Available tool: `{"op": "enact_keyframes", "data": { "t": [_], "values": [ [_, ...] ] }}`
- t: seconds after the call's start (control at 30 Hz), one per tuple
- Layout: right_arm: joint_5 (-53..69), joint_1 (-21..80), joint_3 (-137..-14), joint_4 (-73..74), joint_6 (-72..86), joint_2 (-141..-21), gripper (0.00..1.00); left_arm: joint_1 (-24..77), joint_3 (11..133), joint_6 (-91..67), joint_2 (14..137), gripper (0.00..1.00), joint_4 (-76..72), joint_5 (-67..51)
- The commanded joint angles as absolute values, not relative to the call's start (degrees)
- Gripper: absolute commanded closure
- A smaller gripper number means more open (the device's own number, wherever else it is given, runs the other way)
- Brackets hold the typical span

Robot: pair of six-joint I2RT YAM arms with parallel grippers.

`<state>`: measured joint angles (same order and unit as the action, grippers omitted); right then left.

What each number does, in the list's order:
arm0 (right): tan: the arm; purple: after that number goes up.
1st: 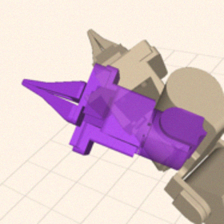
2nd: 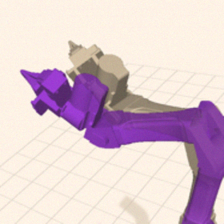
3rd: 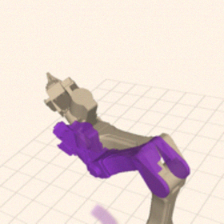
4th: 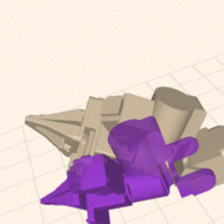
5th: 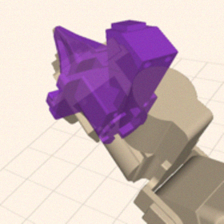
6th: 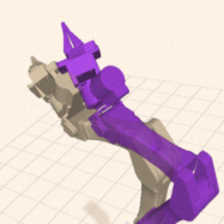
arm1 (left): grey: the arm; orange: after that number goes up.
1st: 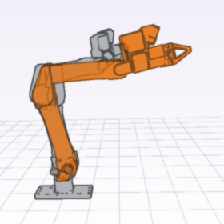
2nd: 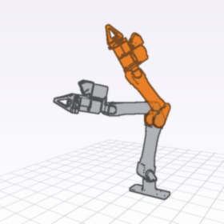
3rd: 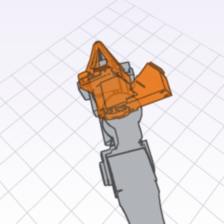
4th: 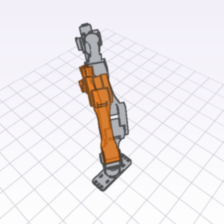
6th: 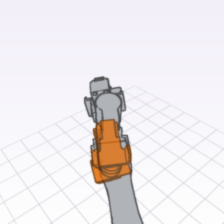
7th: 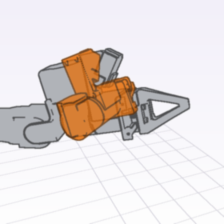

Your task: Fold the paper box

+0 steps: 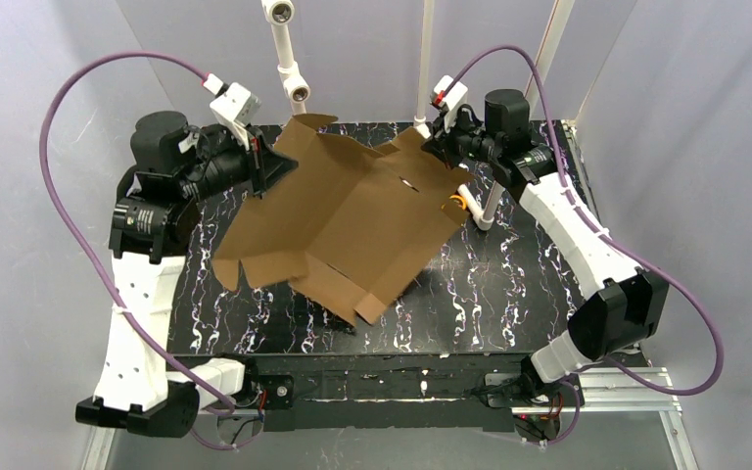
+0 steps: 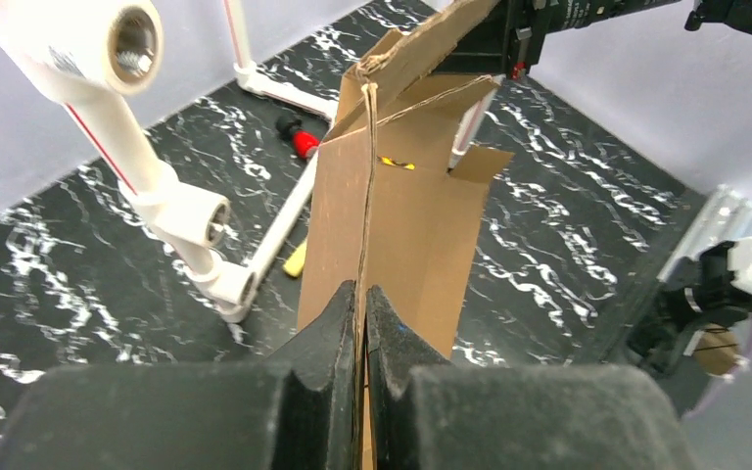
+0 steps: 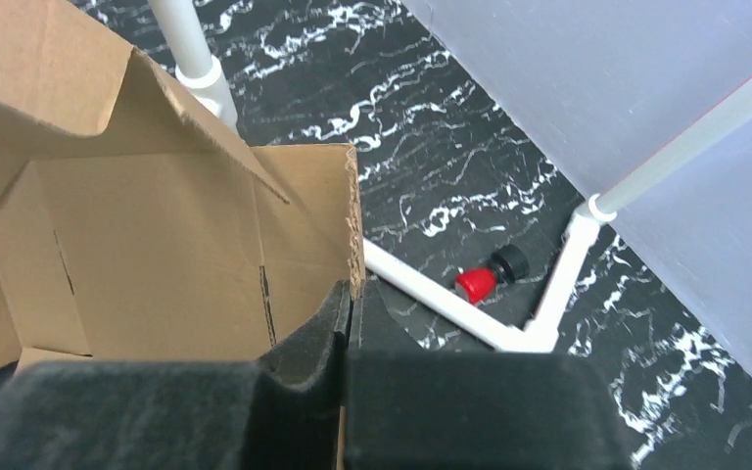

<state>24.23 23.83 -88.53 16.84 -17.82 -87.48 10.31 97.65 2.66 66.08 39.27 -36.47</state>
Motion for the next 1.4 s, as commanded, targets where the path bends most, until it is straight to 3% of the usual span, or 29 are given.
{"op": "enact_keyframes", "data": {
  "t": [0.0,0.23,0.5,0.63,0.97,1.37],
  "values": [
    [27.7,23.8,-86.6,6.8,-9.9,-89.9,0.99,11.9,104.7,10.8,68.9,1.0,41.5,-33.7],
    [28.1,23.8,-79.7,3.5,-9.3,-87.1,0.99,14.8,108.1,10.9,69.7,1.0,41.4,-33.1],
    [31.1,23.8,-68.7,-5.0,-6.0,-83.1,0.99,15.7,102.0,-4.5,67.4,1.0,38.5,-37.8],
    [31.8,23.7,-66.5,-6.8,-4.7,-82.4,0.99,15.8,101.3,-2.2,66.5,1.0,41.0,-34.1],
    [30.6,23.0,-70.1,-1.8,-7.4,-81.1,0.99,16.9,102.5,7.3,68.9,1.0,46.2,-23.6],
    [31.8,22.4,-85.0,5.2,-3.6,-86.6,0.99,23.6,118.3,20.3,77.4,1.0,49.8,-14.2]
  ]
}}
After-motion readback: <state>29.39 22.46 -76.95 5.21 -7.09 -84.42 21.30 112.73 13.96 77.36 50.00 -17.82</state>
